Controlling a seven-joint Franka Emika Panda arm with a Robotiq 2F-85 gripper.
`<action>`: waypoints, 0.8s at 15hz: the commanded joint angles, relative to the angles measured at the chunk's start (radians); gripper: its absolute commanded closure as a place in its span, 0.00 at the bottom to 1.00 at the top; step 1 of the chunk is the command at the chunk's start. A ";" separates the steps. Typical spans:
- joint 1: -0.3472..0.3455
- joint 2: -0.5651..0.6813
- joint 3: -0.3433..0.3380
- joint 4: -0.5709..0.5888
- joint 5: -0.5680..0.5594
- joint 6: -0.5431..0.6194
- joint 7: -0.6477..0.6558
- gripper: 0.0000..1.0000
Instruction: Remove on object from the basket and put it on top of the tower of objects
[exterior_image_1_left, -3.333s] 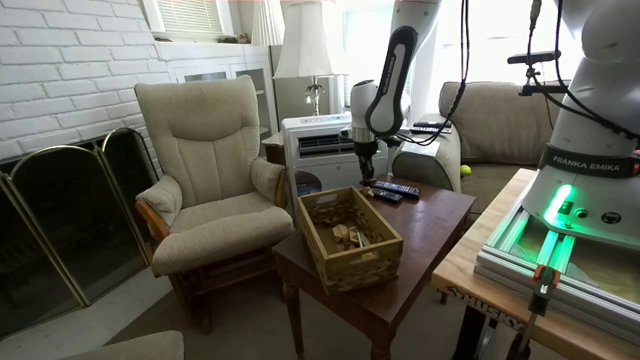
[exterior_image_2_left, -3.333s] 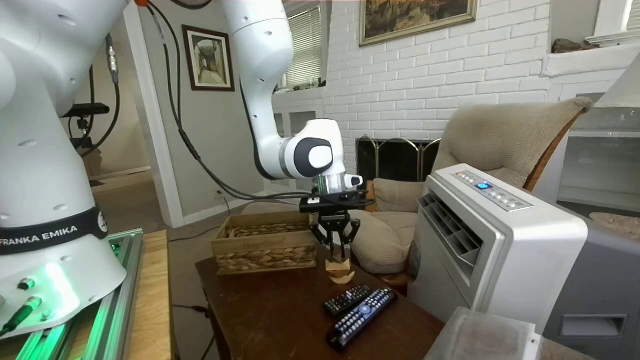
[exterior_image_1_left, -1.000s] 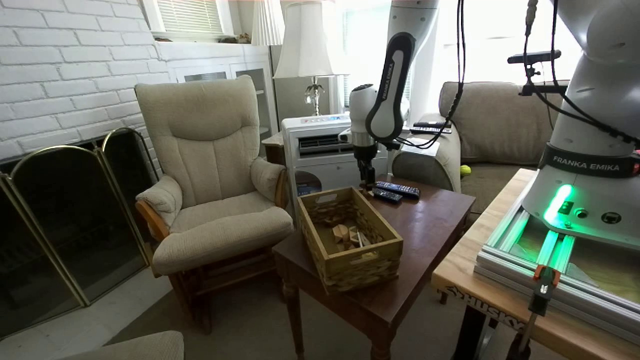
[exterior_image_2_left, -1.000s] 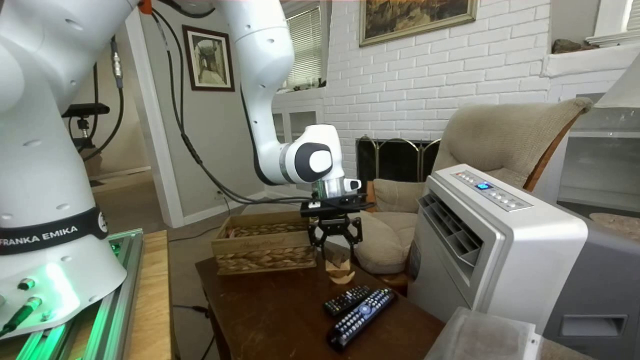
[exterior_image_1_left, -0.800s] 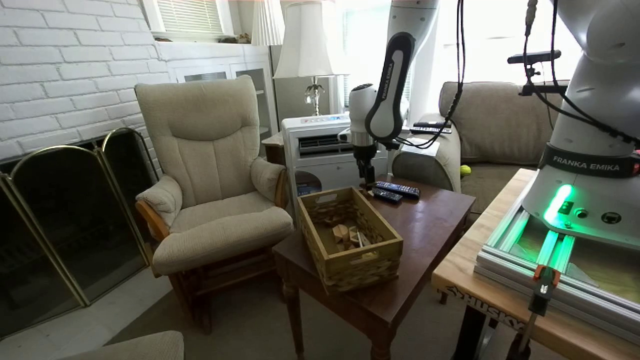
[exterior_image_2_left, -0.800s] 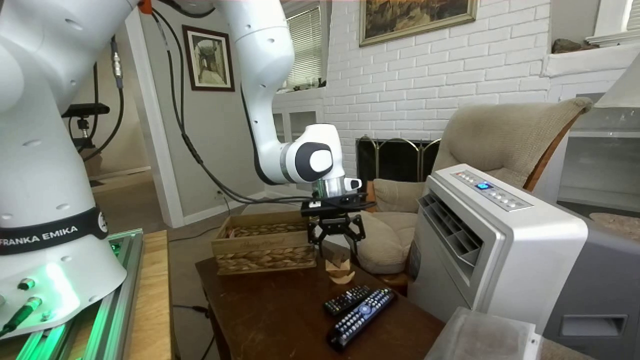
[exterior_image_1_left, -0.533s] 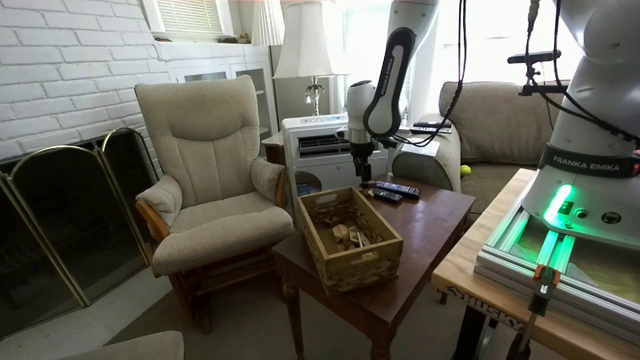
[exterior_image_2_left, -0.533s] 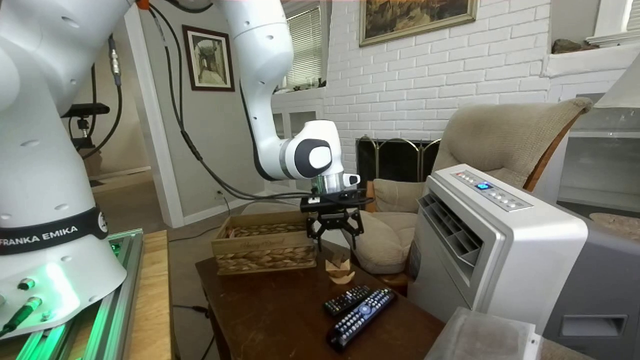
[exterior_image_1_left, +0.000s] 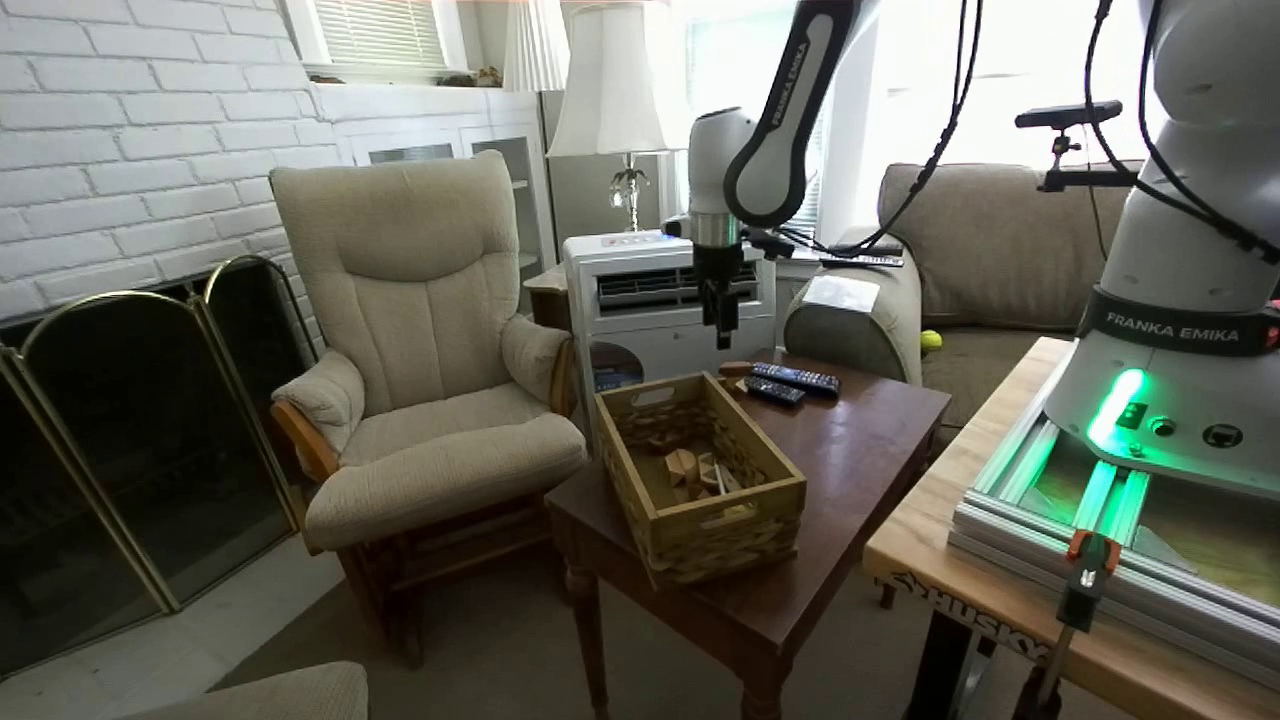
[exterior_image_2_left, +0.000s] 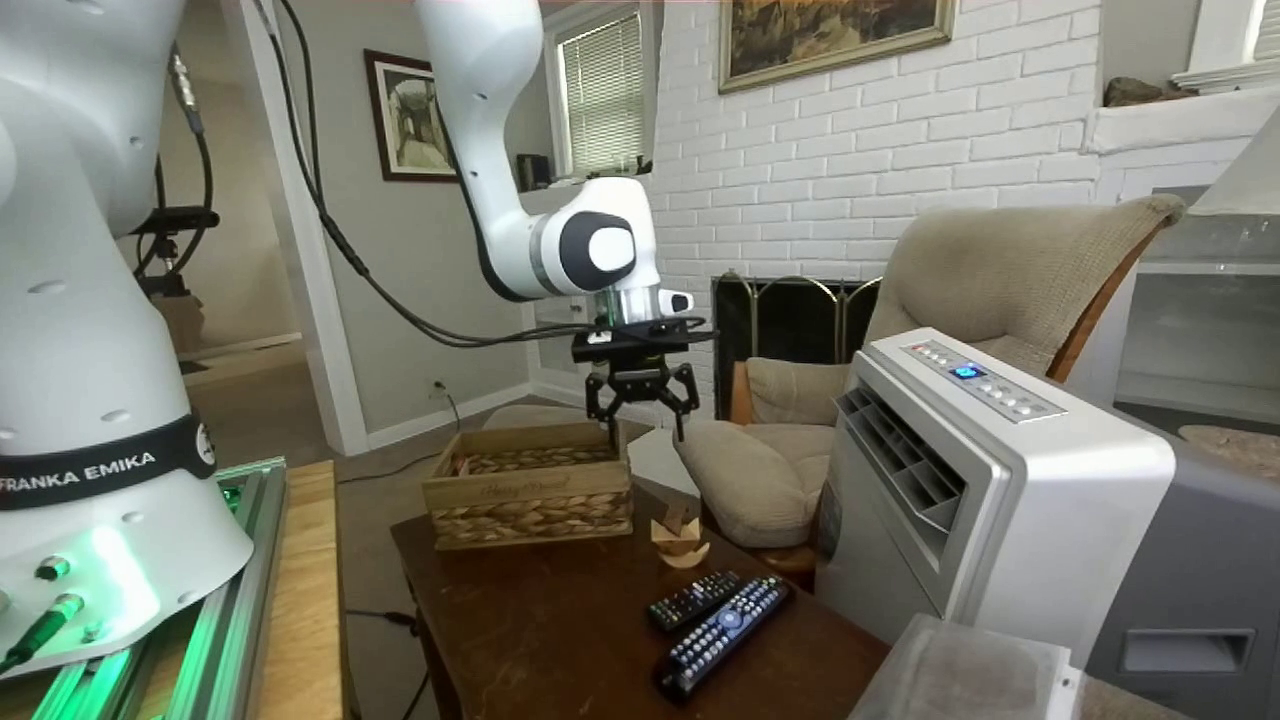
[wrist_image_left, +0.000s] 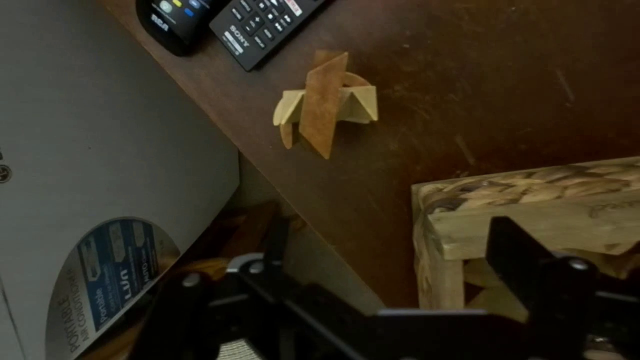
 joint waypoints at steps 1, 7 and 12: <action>0.004 -0.134 0.074 -0.119 0.066 -0.071 -0.015 0.00; 0.139 -0.207 0.106 -0.216 0.116 -0.053 0.165 0.00; 0.296 -0.154 0.042 -0.194 -0.024 0.003 0.338 0.00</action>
